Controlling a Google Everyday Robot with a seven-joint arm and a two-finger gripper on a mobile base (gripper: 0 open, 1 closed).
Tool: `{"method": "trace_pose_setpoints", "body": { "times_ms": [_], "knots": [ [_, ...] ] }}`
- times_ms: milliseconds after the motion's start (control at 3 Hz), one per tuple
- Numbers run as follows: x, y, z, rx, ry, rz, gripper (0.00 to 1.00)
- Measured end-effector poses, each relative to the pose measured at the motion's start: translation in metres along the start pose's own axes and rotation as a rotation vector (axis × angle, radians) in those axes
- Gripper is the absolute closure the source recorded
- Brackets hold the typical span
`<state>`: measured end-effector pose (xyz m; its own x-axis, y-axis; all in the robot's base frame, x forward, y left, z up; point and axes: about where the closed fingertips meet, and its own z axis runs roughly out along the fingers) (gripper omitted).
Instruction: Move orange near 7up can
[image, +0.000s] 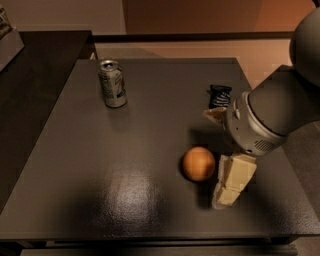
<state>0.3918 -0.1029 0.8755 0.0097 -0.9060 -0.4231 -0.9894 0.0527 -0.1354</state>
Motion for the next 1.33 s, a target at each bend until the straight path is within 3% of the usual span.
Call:
{"method": "trace_pose_setpoints", "body": {
  "times_ms": [333,667,1333],
  "knots": [
    [0.0001,0.0019,0.0123,-0.019,0.004,-0.009,0.03],
    [0.0037,0.0006,0.0192,-0.026,0.008,-0.010,0.21],
    [0.0043,-0.0063,0.0212,-0.022,0.000,-0.018,0.67]
  ]
}}
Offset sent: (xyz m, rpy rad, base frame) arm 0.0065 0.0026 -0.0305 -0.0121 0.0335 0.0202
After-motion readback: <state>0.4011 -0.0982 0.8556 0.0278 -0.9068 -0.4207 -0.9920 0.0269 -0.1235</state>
